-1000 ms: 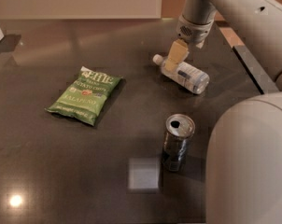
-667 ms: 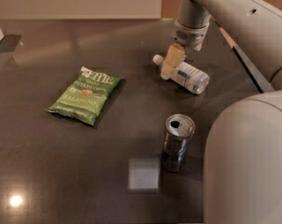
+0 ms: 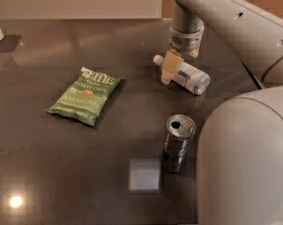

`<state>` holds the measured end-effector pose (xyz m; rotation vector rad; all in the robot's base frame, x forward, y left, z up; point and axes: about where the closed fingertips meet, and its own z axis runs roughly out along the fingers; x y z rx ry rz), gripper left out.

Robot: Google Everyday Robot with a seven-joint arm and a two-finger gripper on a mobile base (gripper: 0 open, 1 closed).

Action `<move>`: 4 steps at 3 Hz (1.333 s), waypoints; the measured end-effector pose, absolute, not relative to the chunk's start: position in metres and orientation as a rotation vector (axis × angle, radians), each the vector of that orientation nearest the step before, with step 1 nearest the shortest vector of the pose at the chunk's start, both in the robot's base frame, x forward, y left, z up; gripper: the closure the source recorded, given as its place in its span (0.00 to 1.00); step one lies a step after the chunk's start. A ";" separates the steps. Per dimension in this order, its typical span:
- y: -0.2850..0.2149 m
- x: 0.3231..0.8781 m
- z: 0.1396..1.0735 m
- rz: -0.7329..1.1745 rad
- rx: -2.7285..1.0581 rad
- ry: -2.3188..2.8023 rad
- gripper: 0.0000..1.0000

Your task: Place blue plastic bottle upright

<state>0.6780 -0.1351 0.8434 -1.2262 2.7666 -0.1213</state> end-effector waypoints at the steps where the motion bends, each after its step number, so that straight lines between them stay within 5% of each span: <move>1: -0.133 0.677 0.842 -0.138 -1.217 2.781 0.38; 4: -0.116 0.667 0.889 0.015 -1.248 2.585 1.00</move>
Offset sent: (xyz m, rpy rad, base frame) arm -0.0110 0.0057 0.0146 -0.0070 0.0053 -0.0060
